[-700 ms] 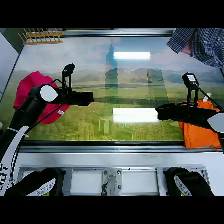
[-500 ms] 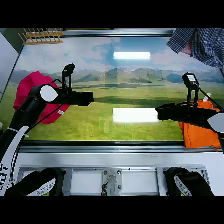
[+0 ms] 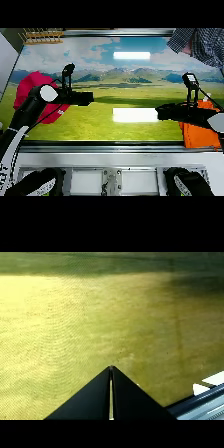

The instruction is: Fold the clothes and pants, and hang the long-sleeved shirts on hangers.

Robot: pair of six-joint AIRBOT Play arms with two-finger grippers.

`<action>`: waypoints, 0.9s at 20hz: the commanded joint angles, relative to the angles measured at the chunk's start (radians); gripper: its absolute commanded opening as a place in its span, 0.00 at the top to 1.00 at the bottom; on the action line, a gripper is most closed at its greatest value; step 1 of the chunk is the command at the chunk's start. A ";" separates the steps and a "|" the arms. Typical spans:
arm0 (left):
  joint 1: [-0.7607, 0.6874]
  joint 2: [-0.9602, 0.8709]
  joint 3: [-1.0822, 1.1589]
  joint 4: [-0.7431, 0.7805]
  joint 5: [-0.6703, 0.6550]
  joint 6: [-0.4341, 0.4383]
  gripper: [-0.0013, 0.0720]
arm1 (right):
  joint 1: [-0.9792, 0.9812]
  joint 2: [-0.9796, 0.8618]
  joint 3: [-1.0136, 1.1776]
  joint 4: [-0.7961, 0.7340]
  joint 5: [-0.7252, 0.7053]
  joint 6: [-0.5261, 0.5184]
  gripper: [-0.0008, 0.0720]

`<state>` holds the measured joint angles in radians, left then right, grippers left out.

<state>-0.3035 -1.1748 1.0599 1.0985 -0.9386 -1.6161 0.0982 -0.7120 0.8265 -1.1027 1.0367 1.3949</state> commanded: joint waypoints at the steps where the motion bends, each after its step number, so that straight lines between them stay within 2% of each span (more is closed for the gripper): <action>1: 0.000 -0.001 0.000 0.005 -0.003 0.001 0.97 | 0.001 0.000 0.000 0.000 0.000 0.000 0.96; 2: 0.008 0.000 0.000 0.024 0.008 0.008 0.89 | 0.001 0.000 0.000 0.001 0.000 0.000 0.96; 3: 0.029 -0.001 0.010 0.069 0.004 0.011 0.31 | 0.001 0.000 0.000 0.000 0.000 0.000 0.96; 4: 0.060 -0.001 0.024 0.126 0.004 0.006 0.03 | 0.001 0.000 0.000 0.000 0.000 0.000 0.96; 8: 0.293 -0.001 0.080 0.333 -0.001 0.004 0.04 | 0.001 0.000 0.000 0.000 0.000 0.000 0.96; 13: 0.605 -0.102 0.080 0.341 -0.003 0.003 0.04 | 0.001 0.000 0.000 0.000 0.000 0.000 0.96; 18: 0.713 -0.288 0.080 0.340 -0.003 0.003 0.04 | 0.001 0.000 0.000 0.000 0.000 0.000 0.96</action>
<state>0.3443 -1.3705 1.1381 1.4330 -0.9413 -1.6115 0.0982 -0.7124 0.8265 -1.1027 1.0367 1.3949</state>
